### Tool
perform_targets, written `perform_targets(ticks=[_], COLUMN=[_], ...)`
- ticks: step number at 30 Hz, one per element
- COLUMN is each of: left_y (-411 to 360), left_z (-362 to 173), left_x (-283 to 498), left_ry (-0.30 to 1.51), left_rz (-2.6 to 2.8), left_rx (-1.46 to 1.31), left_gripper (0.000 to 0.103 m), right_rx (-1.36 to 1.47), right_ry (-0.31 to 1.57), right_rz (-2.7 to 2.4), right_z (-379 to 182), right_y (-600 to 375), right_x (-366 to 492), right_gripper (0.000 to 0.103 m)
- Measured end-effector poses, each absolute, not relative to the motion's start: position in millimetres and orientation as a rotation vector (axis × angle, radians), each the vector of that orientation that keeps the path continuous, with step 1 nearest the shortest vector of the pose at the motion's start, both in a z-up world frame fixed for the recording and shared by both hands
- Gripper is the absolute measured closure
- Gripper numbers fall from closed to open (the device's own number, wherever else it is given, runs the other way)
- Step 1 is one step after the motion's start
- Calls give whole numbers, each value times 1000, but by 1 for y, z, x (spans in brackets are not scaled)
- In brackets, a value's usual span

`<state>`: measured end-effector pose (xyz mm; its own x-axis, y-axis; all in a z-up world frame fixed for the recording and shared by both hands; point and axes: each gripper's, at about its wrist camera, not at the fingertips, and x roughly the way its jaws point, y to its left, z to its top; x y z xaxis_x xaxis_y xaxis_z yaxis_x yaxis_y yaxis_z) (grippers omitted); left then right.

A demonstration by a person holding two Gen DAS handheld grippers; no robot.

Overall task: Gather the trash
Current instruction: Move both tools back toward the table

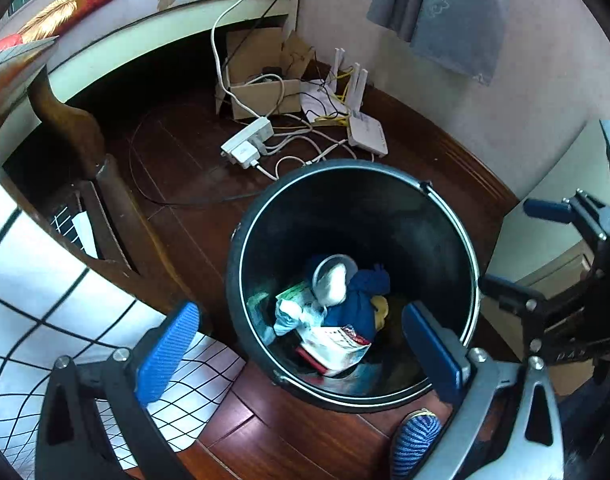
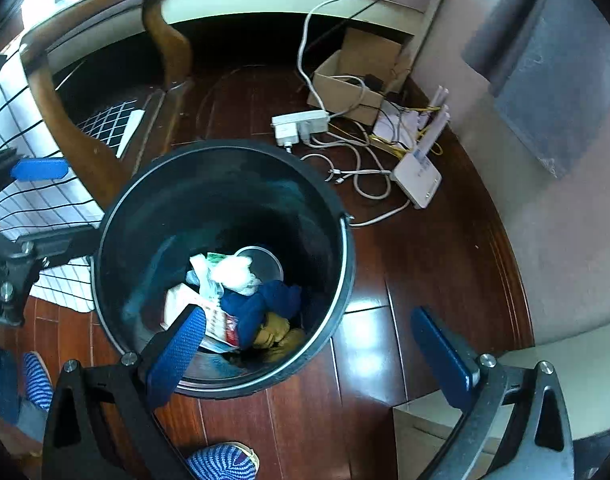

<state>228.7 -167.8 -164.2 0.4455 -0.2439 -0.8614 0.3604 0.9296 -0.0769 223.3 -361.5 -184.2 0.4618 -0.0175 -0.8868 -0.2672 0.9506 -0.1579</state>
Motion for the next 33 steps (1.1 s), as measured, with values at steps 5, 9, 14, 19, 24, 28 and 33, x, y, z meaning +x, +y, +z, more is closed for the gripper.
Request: perform_targets(ticks=[5,9,14,19,24,28,33], left_y=[-166,-166,-167,-165,-162,-158,-153], left_z=[-165,-163,-162,-159,-152,-145,-133], left_x=[226,226,226,223,218,214,208], left_ry=[1043,1035,1027,1018,1002,986,965], left_rz=[-361,-356,-356,-350,-332,-323,-314], left_rx=[130,131,133,137,132,128,127], left_gripper=[1,1,1,1,1,1,1], right_rx=[-313,-296,-281,-280,-277,-263,-266], right_ry=[1094,1087,1070,1063,1047,1032,1007], right_rz=[143,137,132,134,130,134,147], right_z=[-187,-185,-179,-177,-172,-167,-156], right_y=[-359,-362,-363,-362,-361,-359,-353], right_x=[222,222,223,223,222,219,215], right_gripper=[0,0,0,0,0,0,0])
